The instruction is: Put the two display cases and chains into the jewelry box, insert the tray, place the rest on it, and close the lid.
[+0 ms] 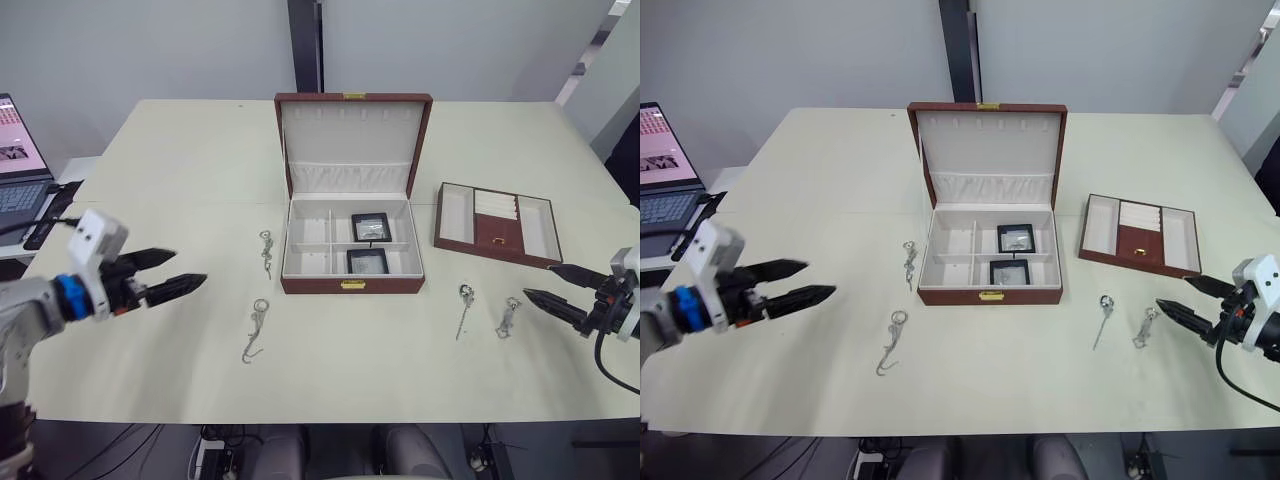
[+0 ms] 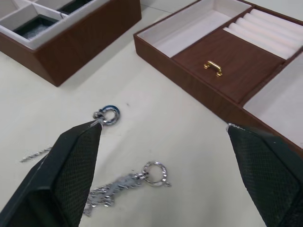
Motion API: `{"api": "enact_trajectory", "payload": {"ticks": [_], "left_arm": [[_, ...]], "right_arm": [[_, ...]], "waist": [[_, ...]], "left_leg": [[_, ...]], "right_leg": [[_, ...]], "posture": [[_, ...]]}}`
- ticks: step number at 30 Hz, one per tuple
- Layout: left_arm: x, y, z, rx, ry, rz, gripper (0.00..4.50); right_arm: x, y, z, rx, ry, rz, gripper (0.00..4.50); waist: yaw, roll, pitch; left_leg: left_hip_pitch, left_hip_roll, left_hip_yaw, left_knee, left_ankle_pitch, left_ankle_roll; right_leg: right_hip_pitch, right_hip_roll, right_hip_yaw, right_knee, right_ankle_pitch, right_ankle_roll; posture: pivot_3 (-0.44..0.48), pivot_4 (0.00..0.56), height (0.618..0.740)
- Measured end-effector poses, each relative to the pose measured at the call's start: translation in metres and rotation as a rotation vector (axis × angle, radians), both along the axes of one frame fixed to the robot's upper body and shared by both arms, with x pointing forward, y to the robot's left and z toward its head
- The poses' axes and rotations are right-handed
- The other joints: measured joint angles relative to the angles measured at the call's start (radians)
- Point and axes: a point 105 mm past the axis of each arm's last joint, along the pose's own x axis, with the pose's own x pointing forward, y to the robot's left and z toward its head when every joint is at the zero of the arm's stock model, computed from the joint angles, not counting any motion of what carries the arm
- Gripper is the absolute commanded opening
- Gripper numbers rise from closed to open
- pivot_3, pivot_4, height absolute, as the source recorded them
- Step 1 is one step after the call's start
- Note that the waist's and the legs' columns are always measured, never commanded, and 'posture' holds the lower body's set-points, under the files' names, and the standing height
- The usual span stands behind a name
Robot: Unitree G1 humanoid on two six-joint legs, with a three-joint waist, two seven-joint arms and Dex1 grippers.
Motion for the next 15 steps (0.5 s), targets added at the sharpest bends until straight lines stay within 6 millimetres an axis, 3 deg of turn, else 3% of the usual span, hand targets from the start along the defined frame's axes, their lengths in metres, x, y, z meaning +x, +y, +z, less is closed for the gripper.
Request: {"api": "enact_trajectory", "payload": {"ticks": [7,15], "left_arm": [[-0.021,0.044,-0.011,0.086,-0.029,0.171,4.47],[-0.037,0.061,-0.036,0.112,-0.041,0.281,4.47]], "right_arm": [[0.002,-0.029,-0.014,-0.020,0.040,-0.068,4.50],[0.002,-0.041,-0.027,-0.050,0.072,-0.082,4.50]], "waist": [[0.002,0.000,0.000],[-0.001,0.000,0.000]], "left_leg": [[0.001,-0.001,0.001,0.000,0.000,0.000],[0.001,0.000,0.001,-0.001,0.000,0.000]], "right_leg": [[0.000,-0.001,0.000,-0.001,0.000,0.000],[0.000,-0.001,0.000,0.000,0.000,0.000]], "posture": [[0.000,0.150,0.740],[0.000,0.150,0.740]]}}
